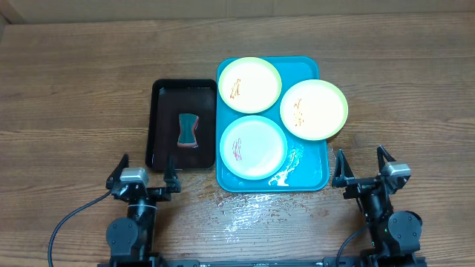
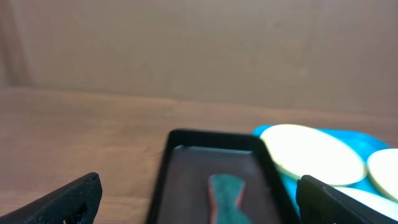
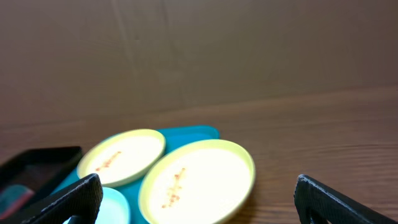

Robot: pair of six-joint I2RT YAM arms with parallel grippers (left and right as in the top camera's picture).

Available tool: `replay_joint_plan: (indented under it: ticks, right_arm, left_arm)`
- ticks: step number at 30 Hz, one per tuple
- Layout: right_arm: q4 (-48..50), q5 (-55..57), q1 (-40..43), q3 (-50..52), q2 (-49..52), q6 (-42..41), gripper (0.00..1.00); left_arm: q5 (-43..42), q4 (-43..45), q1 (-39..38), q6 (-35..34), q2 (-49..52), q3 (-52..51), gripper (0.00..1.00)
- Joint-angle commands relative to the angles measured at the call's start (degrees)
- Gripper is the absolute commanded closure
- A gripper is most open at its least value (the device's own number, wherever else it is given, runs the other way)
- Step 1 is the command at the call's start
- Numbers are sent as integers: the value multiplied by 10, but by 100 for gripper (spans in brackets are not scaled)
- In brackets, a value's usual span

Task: Clean dirty plates on tray and stack at the side

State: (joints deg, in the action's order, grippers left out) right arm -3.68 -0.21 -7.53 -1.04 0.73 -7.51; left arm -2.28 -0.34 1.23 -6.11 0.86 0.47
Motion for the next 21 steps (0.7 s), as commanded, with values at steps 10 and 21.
replay_joint_plan:
  ticks: [10, 21]
  right_arm:
    - [-104, -103, 2, -198, 67, 7, 0]
    - [-479, -106, 2, -607, 457, 19, 0]
  left_arm:
    - [-57, -85, 3, -76, 101, 204, 0]
    - [-132, -572, 2, -29, 568, 720, 0]
